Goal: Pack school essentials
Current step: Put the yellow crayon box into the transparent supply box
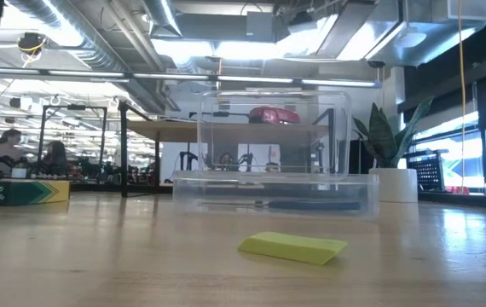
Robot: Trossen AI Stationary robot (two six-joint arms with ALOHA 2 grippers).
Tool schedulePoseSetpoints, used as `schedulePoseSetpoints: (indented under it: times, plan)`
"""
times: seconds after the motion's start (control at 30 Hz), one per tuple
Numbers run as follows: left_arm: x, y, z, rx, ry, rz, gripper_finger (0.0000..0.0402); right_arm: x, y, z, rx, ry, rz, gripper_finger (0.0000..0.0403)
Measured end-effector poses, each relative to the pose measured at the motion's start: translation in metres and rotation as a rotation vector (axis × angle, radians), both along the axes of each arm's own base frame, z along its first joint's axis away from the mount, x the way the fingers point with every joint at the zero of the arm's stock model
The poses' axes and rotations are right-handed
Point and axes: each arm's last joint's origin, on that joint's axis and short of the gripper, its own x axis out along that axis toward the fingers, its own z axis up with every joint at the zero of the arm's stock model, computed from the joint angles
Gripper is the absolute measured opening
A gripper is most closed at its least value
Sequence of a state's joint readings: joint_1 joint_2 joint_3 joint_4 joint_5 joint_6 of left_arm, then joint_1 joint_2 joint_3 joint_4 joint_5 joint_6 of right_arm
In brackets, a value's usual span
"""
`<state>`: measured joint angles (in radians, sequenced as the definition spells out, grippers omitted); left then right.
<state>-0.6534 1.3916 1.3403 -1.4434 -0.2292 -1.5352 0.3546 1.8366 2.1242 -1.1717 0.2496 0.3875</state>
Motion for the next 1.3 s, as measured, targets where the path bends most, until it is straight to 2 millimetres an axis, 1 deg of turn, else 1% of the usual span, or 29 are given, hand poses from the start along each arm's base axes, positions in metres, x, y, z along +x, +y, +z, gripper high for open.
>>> schedulePoseSetpoints:
  times: [0.13,0.27,0.4,0.53,0.7,0.9,1.3]
  plan:
    - [-0.004,0.006,0.006,0.034,-0.077,0.088,0.0089,0.001,-0.003,0.000,-0.011,-0.010,-0.045,0.0069]
    - [-0.007,0.012,0.011,0.059,-0.150,0.209,0.0089,0.003,-0.006,-0.001,-0.033,-0.006,-0.034,0.0069]
    - [-0.008,0.019,0.010,0.075,-0.129,0.325,0.0089,0.007,-0.014,0.000,-0.049,-0.028,-0.032,0.0069]
    - [-0.009,0.028,0.010,0.082,-0.105,0.448,0.0089,0.011,-0.019,0.002,-0.099,-0.056,0.015,0.0069]
    - [-0.008,0.034,0.012,0.069,-0.117,0.477,0.0089,0.012,-0.022,0.002,-0.136,-0.055,0.046,0.0069]
    - [-0.008,0.039,0.013,0.071,-0.118,0.499,0.0089,0.013,-0.022,0.003,-0.134,-0.058,0.046,0.0069]
    - [-0.007,0.039,0.013,0.071,-0.121,0.508,0.0089,0.013,-0.022,0.003,-0.132,-0.063,0.045,0.0069]
